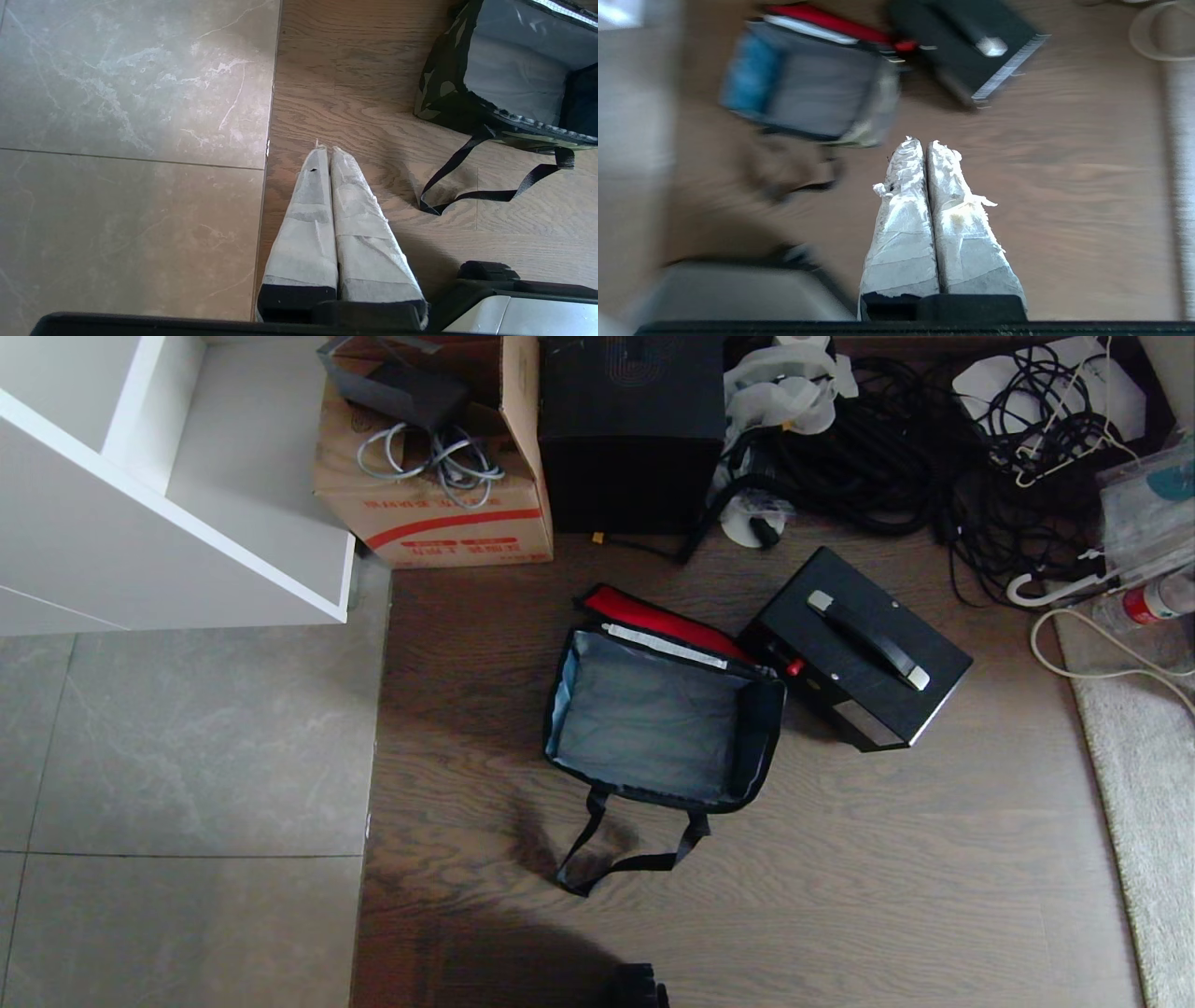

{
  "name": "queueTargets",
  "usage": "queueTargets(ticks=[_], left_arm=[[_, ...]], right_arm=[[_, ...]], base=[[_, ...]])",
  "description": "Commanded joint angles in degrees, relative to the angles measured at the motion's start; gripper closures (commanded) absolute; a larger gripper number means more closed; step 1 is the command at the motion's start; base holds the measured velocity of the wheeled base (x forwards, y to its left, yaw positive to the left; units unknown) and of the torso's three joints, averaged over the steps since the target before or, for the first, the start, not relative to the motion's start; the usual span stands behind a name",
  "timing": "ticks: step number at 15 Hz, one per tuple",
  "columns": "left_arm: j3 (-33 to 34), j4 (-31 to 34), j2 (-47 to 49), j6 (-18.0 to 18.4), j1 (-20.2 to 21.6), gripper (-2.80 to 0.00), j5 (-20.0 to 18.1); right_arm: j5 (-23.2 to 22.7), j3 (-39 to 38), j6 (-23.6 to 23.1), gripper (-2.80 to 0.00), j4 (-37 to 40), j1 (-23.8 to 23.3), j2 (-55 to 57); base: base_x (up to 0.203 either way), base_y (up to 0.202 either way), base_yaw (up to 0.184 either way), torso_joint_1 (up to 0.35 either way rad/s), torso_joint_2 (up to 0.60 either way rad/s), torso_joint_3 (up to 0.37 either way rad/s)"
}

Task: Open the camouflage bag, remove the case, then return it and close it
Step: Grip the handle again

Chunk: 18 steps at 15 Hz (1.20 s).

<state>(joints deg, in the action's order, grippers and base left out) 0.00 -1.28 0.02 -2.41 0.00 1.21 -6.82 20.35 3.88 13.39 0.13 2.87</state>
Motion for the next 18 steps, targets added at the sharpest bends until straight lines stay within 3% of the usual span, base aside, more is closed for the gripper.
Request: queueTargets(ticks=[1,3,5,9,13,17,18], left_arm=[[0.53,-0.04,-0.02,-0.05,0.0,0.0,0.02],[0.53,-0.04,-0.02,-0.05,0.0,0.0,0.02],[0.53,-0.04,-0.02,-0.05,0.0,0.0,0.02],[0.53,-0.04,-0.02,-0.05,0.0,0.0,0.02],[0.53,-0.04,-0.02,-0.05,-0.01,0.0,0.02],[0.49,-0.04,-0.02,-0.05,0.0,0.0,0.02],[0.48,-0.04,-0.02,-0.05,0.0,0.0,0.02]], right_arm=[[-5.32,13.29,2.03,0.0,11.41,0.01,12.56],[-10.04,18.12,3.64,0.0,14.42,-0.01,26.79],[-12.9,21.12,4.53,0.0,12.66,0.06,42.02],[-18.18,26.03,5.03,0.0,-2.84,0.27,71.96],[-23.68,31.62,4.63,0.0,-21.28,0.29,94.98],[-25.2,44.46,4.0,0.0,-28.55,0.3,108.42],[-25.22,46.4,3.76,-2.8,-29.01,0.35,109.66]], base=[[0.0,0.0,0.0,0.0,0.0,0.0],[0.0,0.0,0.0,0.0,0.0,0.0],[0.0,0.0,0.0,0.0,0.0,0.0],[0.0,0.0,0.0,0.0,0.0,0.0],[0.0,0.0,0.0,0.0,0.0,0.0],[0.0,0.0,0.0,0.0,0.0,0.0],[0.0,0.0,0.0,0.0,0.0,0.0]])
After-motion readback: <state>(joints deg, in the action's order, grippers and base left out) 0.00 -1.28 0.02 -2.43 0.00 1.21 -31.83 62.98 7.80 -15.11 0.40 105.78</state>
